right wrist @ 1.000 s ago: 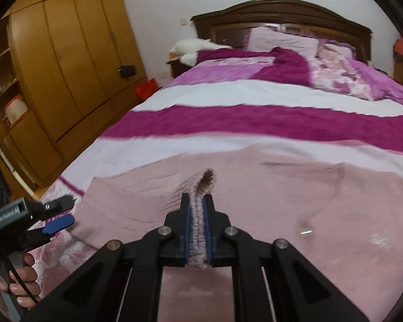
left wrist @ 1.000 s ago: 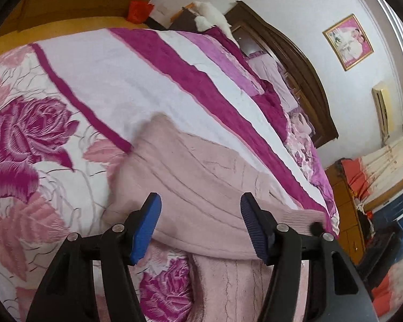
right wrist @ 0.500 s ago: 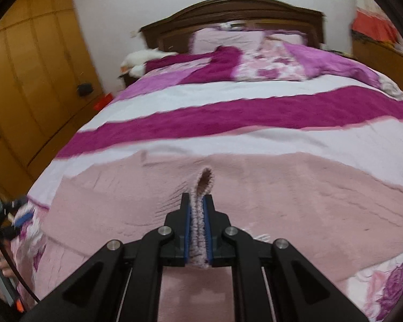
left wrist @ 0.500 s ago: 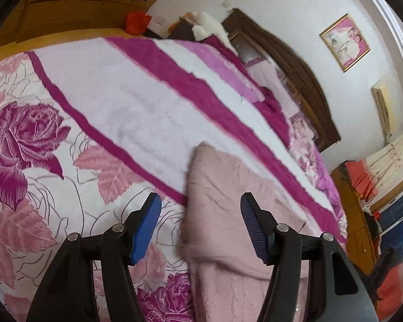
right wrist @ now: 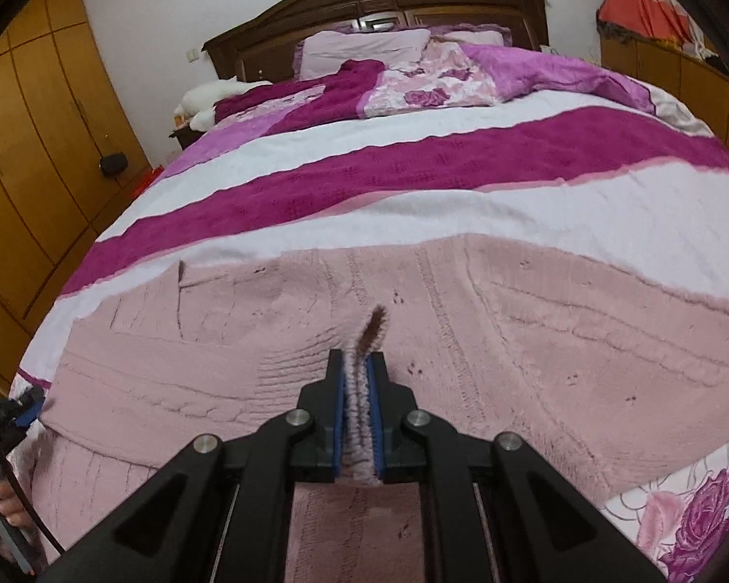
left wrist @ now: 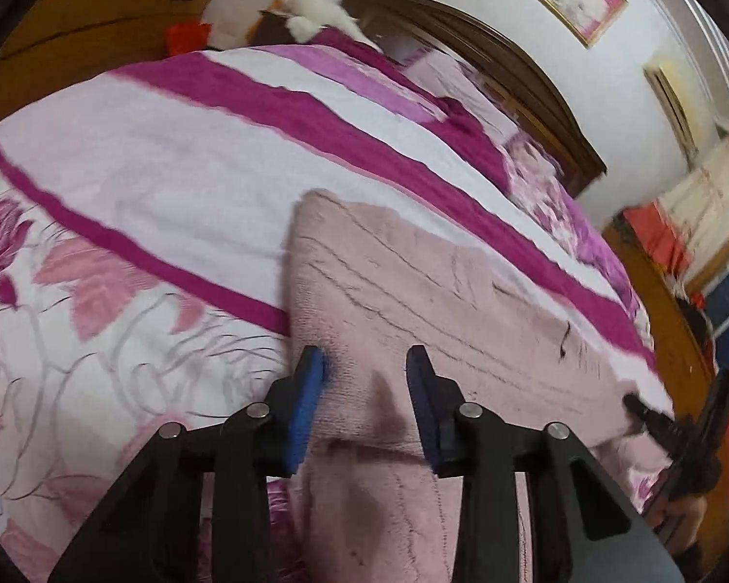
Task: Fold small clothes
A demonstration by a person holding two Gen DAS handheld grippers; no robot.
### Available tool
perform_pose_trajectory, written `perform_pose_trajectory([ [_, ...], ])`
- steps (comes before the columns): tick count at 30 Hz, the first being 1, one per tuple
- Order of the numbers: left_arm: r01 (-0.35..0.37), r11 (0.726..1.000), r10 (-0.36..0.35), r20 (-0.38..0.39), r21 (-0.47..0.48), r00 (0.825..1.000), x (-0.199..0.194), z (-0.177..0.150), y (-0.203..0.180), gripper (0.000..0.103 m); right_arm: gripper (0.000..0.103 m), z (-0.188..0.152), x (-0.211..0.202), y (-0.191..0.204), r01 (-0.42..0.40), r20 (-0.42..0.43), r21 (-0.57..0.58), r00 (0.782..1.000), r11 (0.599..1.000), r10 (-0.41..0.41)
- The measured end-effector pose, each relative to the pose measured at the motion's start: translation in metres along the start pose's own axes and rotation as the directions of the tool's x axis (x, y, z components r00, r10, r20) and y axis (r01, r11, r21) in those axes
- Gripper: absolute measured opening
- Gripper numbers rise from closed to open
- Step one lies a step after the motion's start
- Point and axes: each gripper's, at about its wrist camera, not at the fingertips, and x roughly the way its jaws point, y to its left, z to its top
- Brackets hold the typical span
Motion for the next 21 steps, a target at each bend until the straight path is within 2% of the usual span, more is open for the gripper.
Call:
perform_pose_trajectory([
  [4, -0.051, 0.996, 0.053, -0.037, 0.07, 0.998, 0.012, -0.006, -0.01, 0.011, 0.009, -0.001, -0.005, -0.006, 0.044, 0.028, 0.019, 0.999, 0.999, -0.044],
  [7, -0.106, 0.99, 0.112, -0.052, 0.092, 0.992, 0.02, -0.009, -0.01, 0.011, 0.01, -0.009, 0.016, -0.013, 0.09, -0.042, 0.037, 0.995, 0.995, -0.089],
  [10, -0.13, 0.988, 0.135, -0.057, 0.086, 0.989, 0.023, -0.009, -0.009, 0.011, 0.017, -0.017, 0.037, -0.021, 0.127, -0.112, 0.05, 0.986, 0.991, -0.121],
  [12, -0.138, 0.986, 0.143, -0.055, 0.09, 0.988, 0.023, -0.01, -0.009, 0.011, 0.02, -0.017, 0.036, -0.024, 0.11, -0.107, 0.064, 0.989, 0.992, -0.103],
  [13, -0.14, 0.986, 0.146, -0.053, 0.094, 0.988, 0.023, -0.011, -0.009, 0.011, 0.026, -0.016, 0.033, -0.025, 0.101, -0.106, 0.07, 0.99, 0.992, -0.093],
  [16, -0.148, 0.984, 0.153, -0.044, 0.101, 0.987, 0.023, -0.012, -0.01, 0.011, 0.054, -0.014, 0.012, -0.039, 0.015, -0.06, 0.128, 0.998, 0.992, -0.007],
  [18, -0.151, 0.982, 0.156, -0.034, 0.116, 0.987, 0.022, -0.013, -0.014, 0.011, 0.057, -0.012, -0.009, -0.052, -0.006, 0.0, 0.152, 1.0, 0.988, 0.006],
  [21, -0.106, 0.983, 0.107, 0.005, 0.148, 0.994, 0.015, -0.015, -0.022, 0.011, 0.059, -0.012, -0.05, -0.084, 0.016, 0.116, 0.193, 0.992, 0.981, -0.039],
])
